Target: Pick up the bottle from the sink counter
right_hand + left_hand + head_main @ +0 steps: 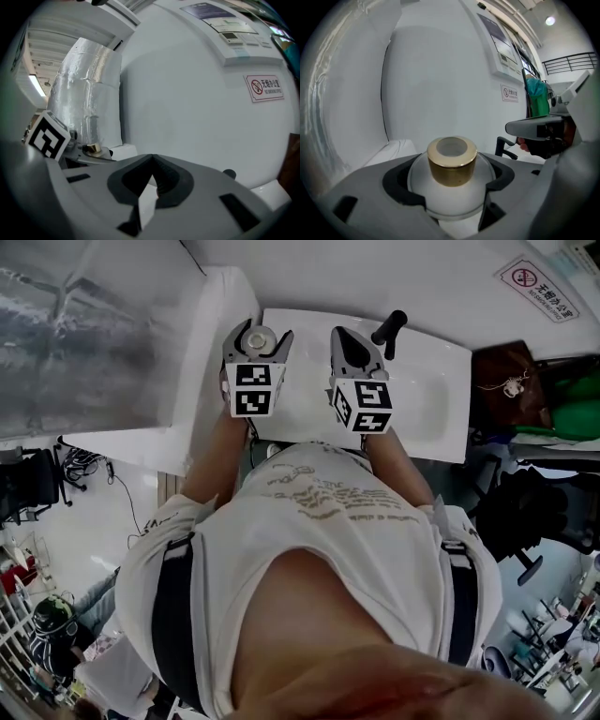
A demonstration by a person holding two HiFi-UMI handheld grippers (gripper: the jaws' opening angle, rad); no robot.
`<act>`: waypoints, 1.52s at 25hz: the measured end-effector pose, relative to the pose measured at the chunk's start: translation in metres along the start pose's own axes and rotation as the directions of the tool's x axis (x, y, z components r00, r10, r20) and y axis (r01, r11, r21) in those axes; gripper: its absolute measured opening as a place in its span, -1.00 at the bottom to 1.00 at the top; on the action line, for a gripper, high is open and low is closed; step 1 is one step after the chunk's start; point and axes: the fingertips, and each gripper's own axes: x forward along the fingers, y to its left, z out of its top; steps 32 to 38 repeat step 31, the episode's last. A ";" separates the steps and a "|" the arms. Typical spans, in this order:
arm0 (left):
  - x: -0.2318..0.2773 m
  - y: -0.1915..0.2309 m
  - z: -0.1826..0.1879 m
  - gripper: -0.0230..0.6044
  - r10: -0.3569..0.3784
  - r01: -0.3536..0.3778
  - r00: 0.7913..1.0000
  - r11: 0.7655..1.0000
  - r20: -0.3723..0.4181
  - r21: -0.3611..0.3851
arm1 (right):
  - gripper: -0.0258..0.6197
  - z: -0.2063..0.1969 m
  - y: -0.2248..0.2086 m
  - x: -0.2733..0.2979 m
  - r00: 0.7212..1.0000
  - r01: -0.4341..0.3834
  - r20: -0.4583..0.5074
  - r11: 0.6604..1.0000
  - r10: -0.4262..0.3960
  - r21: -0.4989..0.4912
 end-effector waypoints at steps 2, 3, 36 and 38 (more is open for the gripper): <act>-0.006 0.000 0.005 0.21 0.005 -0.005 1.000 1.000 -0.003 -0.006 | -0.85 0.001 0.002 0.001 1.000 -0.010 0.006 1.000 0.010 -0.004; -0.009 0.001 0.007 0.21 0.009 -0.009 1.000 1.000 -0.006 -0.007 | -0.85 0.002 0.002 0.002 1.000 -0.014 0.011 1.000 0.014 -0.005; -0.028 -0.009 0.016 0.21 0.011 -0.011 1.000 1.000 0.000 -0.025 | -0.85 0.006 0.004 -0.006 0.999 -0.035 0.038 0.999 0.034 0.026; -0.028 -0.009 0.016 0.21 0.011 -0.011 1.000 1.000 0.000 -0.025 | -0.85 0.006 0.004 -0.006 0.999 -0.035 0.038 0.999 0.034 0.026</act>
